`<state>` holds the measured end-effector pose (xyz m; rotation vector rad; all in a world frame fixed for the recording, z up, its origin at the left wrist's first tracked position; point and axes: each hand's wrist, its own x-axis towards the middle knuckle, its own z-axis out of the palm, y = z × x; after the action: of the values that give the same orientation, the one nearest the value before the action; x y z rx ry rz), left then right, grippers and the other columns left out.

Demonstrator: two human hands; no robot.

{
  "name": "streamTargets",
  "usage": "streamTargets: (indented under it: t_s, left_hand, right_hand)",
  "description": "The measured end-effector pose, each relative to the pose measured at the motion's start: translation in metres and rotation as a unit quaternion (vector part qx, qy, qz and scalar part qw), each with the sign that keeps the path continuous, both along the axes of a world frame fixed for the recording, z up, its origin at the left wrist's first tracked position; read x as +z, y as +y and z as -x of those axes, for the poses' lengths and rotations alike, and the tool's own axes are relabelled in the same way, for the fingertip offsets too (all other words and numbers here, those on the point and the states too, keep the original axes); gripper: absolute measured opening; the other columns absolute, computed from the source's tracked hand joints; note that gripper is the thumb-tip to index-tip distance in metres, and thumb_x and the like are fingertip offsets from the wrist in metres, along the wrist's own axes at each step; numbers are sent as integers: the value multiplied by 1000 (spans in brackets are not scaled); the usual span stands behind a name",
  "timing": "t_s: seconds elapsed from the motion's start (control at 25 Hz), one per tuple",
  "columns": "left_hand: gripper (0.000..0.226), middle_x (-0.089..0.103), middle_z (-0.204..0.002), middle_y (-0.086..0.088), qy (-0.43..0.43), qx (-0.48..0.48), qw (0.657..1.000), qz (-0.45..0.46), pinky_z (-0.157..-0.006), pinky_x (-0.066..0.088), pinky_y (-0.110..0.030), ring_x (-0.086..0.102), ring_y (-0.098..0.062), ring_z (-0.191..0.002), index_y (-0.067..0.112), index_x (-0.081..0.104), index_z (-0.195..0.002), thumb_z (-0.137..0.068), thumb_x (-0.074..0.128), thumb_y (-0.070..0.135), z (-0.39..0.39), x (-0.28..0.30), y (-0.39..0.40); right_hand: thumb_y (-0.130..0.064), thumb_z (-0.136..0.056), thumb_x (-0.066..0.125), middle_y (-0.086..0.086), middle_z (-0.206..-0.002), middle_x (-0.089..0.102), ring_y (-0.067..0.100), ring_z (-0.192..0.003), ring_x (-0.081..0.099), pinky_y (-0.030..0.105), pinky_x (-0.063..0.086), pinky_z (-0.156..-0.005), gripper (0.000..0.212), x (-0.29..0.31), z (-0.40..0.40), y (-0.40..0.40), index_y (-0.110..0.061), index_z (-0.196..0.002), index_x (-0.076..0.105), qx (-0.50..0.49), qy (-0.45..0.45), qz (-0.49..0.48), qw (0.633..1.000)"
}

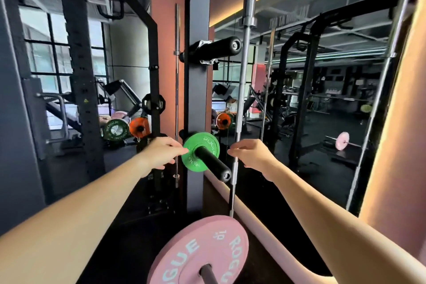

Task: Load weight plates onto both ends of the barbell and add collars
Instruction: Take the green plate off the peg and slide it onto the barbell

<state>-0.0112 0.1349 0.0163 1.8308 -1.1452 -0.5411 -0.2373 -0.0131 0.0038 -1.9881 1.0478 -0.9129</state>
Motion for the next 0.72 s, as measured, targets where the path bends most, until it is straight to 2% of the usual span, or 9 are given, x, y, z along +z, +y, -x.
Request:
streamTargets:
  t_s: [0.16, 0.24, 0.32, 0.48, 0.56, 0.64, 0.72]
  left_hand:
    - [42, 64, -119, -3, -4, 21, 1000, 1, -78, 51, -34, 62, -22, -106, 29, 60, -125, -87, 76, 37, -44, -14, -68]
    - [48, 64, -120, -3, -9, 30, 999, -12, -76, 52, -33, 62, -22, -107, 32, 58, -128, -84, 77, 40, -64, -23, -99]
    - [45, 65, -117, -3, -10, 25, 999, -25, -73, 54, -31, 64, -21, -104, 32, 61, -123, -83, 77, 41, -78, -34, -124]
    - [26, 76, -90, -8, -13, 62, 998, 2, -70, 54, -32, 75, -24, -84, 25, 68, -95, -78, 82, 38, -93, -48, -153]
    - [24, 73, -84, -4, -39, 74, 997, 3, -69, 53, -32, 72, -24, -75, 24, 65, -89, -79, 82, 37, -94, -50, -158]
    - [21, 66, -76, -1, -71, 72, 995, -8, -65, 48, -31, 61, -21, -66, 21, 63, -89, -84, 79, 34, -90, -53, -158]
    - [20, 60, -71, 0, -84, 81, 993, -17, -67, 49, -34, 55, -19, -68, 16, 63, -90, -88, 75, 31, -81, -56, -158]
  right_hand:
    - [-34, -77, 81, -7, -86, 74, 14, -81, 65, 36, 57, -90, 17, -3, -53, -61, -32, -93, 77, 1, 15, 1, 1000]
    - [-35, -77, 81, -2, -101, 77, 15, -94, 69, 34, 54, -97, 31, -7, -78, -89, -28, -107, 76, 4, 37, 12, 999]
    - [-36, -77, 82, -2, -107, 75, 17, -104, 69, 32, 51, -100, 44, -13, -100, -113, -26, -119, 72, 14, 48, 16, 999]
    - [-37, -79, 81, -8, -109, 65, 15, -104, 64, 27, 49, -96, 60, -36, -134, -148, -28, -135, 61, 52, 64, 12, 997]
    - [-37, -79, 81, -3, -117, 68, 17, -108, 65, 32, 50, -100, 61, -46, -144, -160, -27, -135, 58, 70, 52, 5, 996]
    - [-39, -79, 80, -2, -118, 68, 17, -107, 64, 33, 51, -98, 57, -49, -146, -168, -28, -130, 59, 80, 47, 12, 996]
    - [-43, -80, 79, -1, -117, 69, 18, -106, 64, 34, 51, -97, 53, -49, -142, -174, -26, -126, 61, 87, 56, 31, 994]
